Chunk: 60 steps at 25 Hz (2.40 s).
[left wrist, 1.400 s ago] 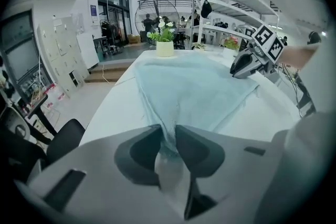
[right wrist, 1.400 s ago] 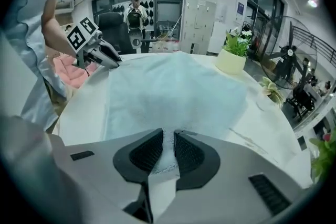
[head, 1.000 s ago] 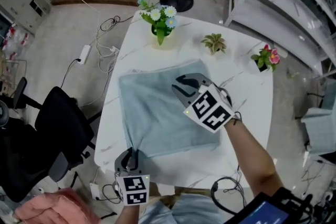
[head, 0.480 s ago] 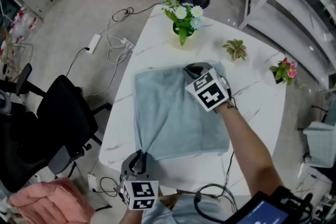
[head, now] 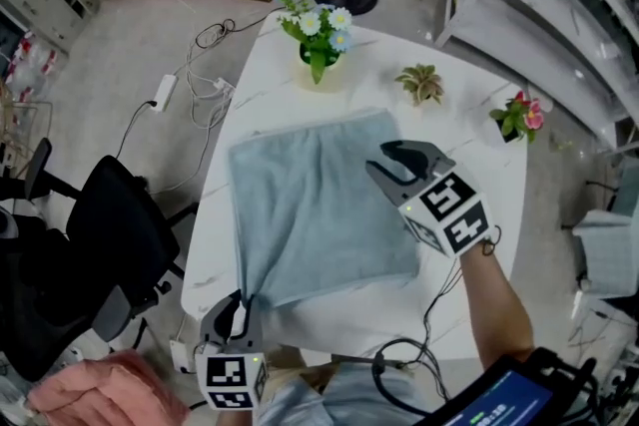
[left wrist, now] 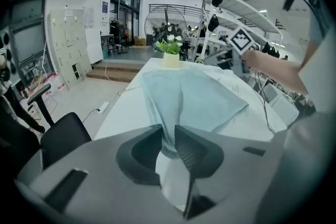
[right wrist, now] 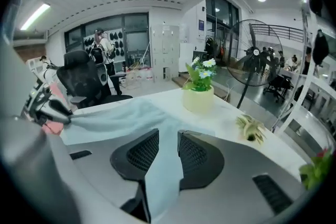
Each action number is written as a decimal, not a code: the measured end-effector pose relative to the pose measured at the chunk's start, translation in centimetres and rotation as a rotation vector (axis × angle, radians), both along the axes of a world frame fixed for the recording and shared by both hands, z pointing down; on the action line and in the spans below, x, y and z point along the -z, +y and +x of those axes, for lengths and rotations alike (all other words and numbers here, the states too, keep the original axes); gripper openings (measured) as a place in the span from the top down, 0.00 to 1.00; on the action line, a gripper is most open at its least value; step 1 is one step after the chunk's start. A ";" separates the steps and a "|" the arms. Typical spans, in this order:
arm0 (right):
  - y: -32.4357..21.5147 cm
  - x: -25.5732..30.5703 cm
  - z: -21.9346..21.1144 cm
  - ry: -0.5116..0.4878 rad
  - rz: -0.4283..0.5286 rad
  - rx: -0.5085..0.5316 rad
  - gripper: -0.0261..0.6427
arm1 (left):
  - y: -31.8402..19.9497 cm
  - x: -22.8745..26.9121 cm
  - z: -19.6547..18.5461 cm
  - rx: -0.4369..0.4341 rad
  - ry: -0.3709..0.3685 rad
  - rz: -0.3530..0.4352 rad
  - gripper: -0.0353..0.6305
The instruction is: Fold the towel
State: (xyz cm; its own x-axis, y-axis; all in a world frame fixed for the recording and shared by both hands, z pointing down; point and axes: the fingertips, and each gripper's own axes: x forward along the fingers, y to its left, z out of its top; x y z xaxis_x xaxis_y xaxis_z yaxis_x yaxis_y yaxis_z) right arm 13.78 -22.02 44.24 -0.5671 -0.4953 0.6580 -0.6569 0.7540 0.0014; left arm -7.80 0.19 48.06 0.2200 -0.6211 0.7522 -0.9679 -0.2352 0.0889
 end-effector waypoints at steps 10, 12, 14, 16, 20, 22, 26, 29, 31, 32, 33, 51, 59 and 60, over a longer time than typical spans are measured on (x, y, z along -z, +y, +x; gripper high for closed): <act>16.0 -6.2 3.0 0.090 -0.112 0.138 0.83 | 0.7 0.1 -1.4 0.102 0.164 -0.010 0.75; 16.8 -7.3 2.8 0.139 -0.099 0.168 0.83 | 0.0 1.6 -0.5 0.011 0.052 0.114 0.83; 17.0 -7.5 2.9 0.167 -0.071 0.167 0.83 | -1.3 1.4 1.8 -0.115 -0.032 0.179 0.89; 17.0 -7.2 3.0 0.178 -0.050 0.160 0.83 | -2.1 -0.5 3.7 -0.203 -0.089 0.166 0.92; 18.1 -7.9 3.4 0.221 -0.065 0.165 0.84 | -1.2 -4.4 3.4 -0.288 -0.176 0.024 0.93; 18.7 -8.0 3.9 0.218 -0.079 0.141 0.86 | -0.9 -4.4 3.2 -0.295 -0.147 0.002 0.93; 20.9 -8.2 4.7 0.232 -0.115 0.106 0.86 | 0.9 -4.3 3.9 -0.334 -0.096 -0.040 0.93; 23.0 -8.3 5.4 0.234 -0.148 0.079 0.86 | 3.0 -4.4 4.4 -0.350 -0.061 -0.051 0.93; 24.5 -8.4 5.7 0.239 -0.165 0.061 0.86 | 4.0 -4.4 4.5 -0.365 -0.055 -0.052 0.93; 25.1 -8.5 5.9 0.240 -0.169 0.052 0.86 | 4.4 -4.5 4.6 -0.374 -0.054 -0.052 0.93; 25.6 -8.7 5.9 0.240 -0.170 0.042 0.86 | 4.6 -4.5 4.7 -0.381 -0.053 -0.050 0.93; 20.0 -7.6 12.2 -0.269 -0.439 -0.607 0.62 | -0.1 2.3 4.0 -0.352 0.140 0.116 0.91; 20.3 -8.9 10.5 -0.293 -0.538 -0.673 0.91 | 0.3 2.1 0.4 -0.277 0.173 0.125 0.91; 20.2 -8.2 10.2 -0.314 -0.518 -0.674 0.91 | 0.5 2.1 -0.1 -0.270 0.177 0.125 0.91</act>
